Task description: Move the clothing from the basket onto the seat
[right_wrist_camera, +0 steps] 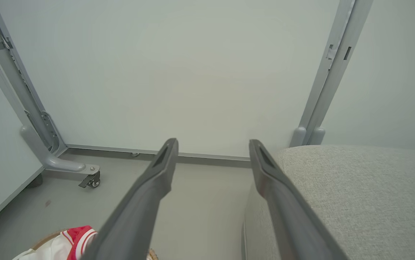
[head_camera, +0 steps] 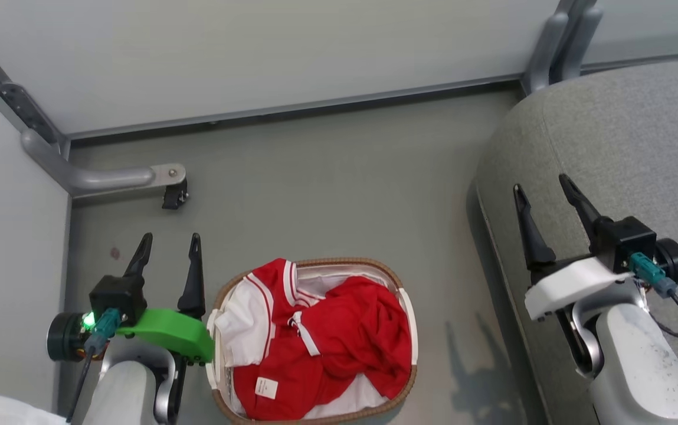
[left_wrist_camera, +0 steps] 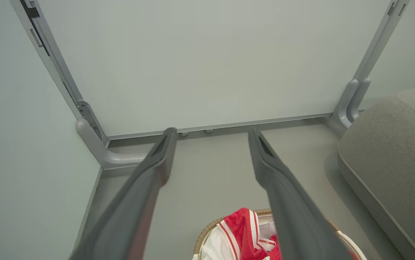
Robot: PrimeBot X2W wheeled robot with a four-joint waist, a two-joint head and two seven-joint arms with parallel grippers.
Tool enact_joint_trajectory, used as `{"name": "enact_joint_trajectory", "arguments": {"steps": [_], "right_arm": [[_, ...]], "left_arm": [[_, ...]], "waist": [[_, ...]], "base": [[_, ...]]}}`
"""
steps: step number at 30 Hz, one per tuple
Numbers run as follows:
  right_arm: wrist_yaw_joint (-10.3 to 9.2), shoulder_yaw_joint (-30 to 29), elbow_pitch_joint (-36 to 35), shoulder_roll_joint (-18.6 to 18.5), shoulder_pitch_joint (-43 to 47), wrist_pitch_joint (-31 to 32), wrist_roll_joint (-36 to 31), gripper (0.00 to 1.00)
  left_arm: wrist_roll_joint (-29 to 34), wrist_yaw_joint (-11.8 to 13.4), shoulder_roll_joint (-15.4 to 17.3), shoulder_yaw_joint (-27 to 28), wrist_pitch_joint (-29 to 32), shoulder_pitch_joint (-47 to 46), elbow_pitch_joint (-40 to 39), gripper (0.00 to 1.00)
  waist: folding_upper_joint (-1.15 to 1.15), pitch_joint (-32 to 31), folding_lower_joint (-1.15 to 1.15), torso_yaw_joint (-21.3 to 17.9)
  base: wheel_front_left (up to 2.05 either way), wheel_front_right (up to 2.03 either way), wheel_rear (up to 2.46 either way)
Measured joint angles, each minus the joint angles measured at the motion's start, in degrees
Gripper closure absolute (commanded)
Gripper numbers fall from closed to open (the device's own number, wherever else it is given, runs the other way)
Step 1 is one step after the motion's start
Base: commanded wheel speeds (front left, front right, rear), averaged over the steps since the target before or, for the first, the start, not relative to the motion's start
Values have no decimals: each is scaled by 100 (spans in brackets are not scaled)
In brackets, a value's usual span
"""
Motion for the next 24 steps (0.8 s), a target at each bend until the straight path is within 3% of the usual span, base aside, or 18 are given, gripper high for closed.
{"name": "enact_joint_trajectory", "arguments": {"steps": [17,24], "right_arm": [[1,300,-768,219,-1221,-179,-645,0],[2,557,-903,227,-1502,-179,-448,0]], "left_arm": [[764,-218,93,-604,-188,-1912,1333,0],[701,-219,201,-614,-192,-2347,1998,0]], "waist": [[0,1890,0,-437],[0,2597,1,-730]], "base": [[0,0,0],[0,0,0]]}}
